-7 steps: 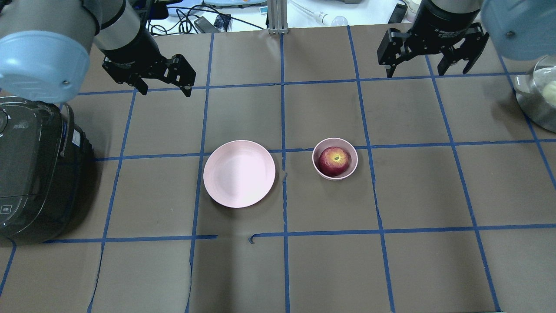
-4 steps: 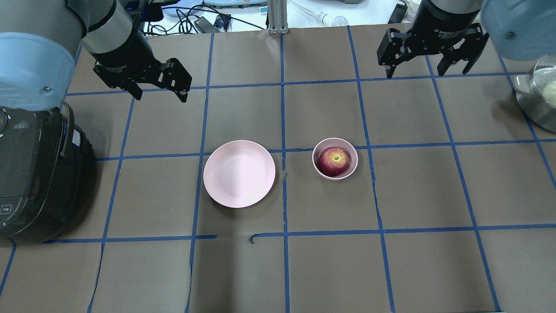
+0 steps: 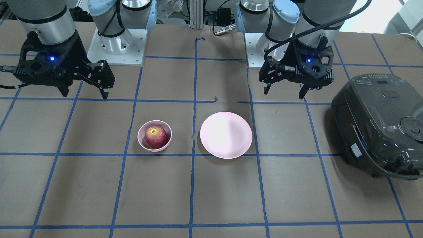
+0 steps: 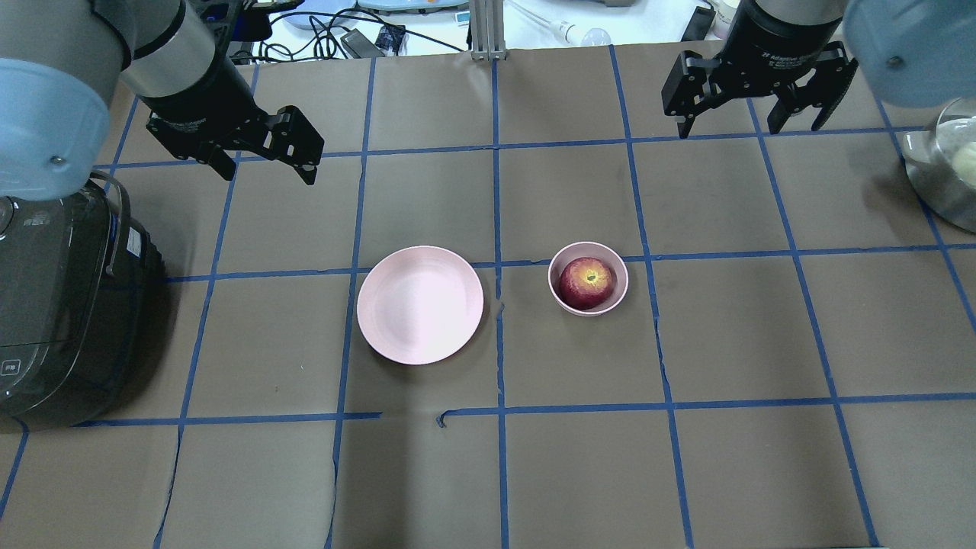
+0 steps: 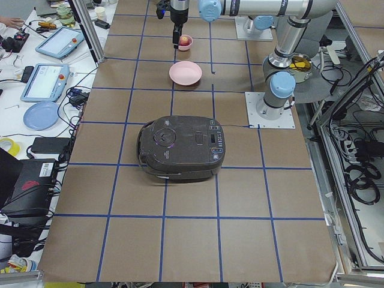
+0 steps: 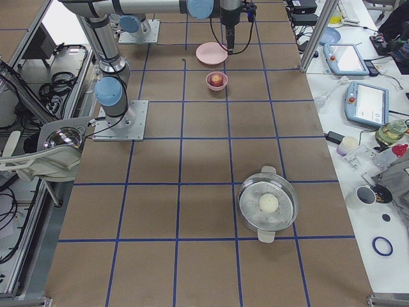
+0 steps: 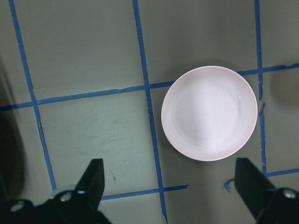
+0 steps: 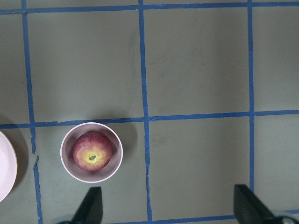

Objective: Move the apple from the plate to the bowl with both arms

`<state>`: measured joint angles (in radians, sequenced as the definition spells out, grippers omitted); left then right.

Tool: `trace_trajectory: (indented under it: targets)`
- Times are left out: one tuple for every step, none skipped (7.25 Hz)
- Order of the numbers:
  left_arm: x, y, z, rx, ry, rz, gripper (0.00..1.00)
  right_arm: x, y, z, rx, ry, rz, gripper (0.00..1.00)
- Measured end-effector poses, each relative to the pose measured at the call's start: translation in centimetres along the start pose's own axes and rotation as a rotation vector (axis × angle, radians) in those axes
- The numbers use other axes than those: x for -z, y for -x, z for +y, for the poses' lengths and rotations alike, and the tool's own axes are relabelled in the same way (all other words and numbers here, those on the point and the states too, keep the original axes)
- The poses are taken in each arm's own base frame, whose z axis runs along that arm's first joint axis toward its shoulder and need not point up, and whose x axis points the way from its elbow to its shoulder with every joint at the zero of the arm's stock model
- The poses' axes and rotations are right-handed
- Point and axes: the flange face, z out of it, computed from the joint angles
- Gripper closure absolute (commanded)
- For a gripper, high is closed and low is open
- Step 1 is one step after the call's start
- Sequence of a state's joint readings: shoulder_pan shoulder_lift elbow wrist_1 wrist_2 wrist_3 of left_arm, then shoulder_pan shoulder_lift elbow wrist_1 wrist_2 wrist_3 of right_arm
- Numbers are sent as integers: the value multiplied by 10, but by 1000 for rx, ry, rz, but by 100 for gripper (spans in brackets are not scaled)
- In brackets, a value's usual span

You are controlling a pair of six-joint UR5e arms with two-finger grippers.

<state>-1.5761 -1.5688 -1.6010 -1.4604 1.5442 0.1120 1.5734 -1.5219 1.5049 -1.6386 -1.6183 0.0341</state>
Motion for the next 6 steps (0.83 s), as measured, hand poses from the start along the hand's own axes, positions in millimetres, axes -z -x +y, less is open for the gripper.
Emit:
trace_trajectory:
  targets:
    - [-1, 0, 1, 0, 1, 0, 0, -1, 0, 0, -1, 0, -3, 0]
    - [-2, 0, 1, -1, 3, 1, 0, -1, 1, -1, -4, 0, -7, 0]
    - [-2, -1, 2, 0, 3, 1, 0, -2, 1, -2, -6, 1, -9, 0]
    - [-2, -1, 1, 0, 2, 1, 0, -2, 1, -2, -7, 1, -10, 0]
    - [-2, 0, 1, 0, 2, 0, 0, -2, 1, -2, -6, 1, -11, 0]
    - [-2, -1, 2, 0, 1, 0, 0, -2, 1, -1, -5, 0, -12, 0]
